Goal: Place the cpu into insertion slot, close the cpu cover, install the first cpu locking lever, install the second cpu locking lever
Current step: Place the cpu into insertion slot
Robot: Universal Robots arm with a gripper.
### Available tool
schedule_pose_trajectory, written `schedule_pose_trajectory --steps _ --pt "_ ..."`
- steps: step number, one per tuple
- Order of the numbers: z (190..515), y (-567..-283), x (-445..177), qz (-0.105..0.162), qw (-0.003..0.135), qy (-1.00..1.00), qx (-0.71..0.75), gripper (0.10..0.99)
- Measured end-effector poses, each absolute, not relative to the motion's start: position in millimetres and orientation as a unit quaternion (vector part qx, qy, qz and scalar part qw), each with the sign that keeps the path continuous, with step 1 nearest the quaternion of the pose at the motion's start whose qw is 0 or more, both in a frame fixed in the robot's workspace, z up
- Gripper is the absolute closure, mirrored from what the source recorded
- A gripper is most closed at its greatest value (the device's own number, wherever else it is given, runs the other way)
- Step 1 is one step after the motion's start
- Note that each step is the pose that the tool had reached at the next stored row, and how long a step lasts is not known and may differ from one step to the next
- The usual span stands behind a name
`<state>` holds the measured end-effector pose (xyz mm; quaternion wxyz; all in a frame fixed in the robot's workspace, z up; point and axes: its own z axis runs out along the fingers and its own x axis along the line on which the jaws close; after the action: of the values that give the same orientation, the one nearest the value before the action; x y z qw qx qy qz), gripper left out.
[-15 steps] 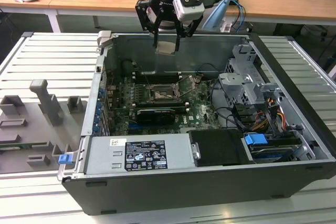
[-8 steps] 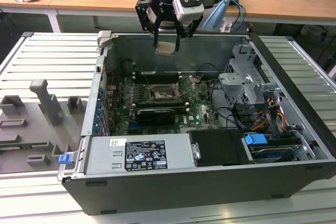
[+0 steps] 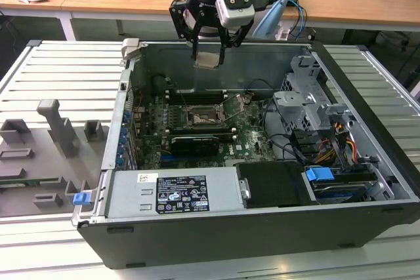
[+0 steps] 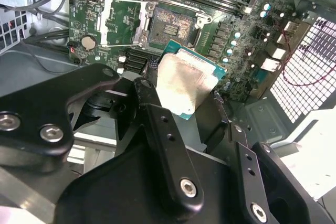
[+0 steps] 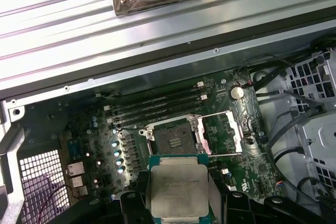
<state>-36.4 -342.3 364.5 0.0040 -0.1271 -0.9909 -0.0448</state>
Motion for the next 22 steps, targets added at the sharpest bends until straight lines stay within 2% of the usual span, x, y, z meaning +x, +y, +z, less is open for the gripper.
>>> schedule_pose_trajectory --steps 22 --pt "361.3 -342.3 -36.4 -0.045 0.001 -0.980 -0.193 0.557"
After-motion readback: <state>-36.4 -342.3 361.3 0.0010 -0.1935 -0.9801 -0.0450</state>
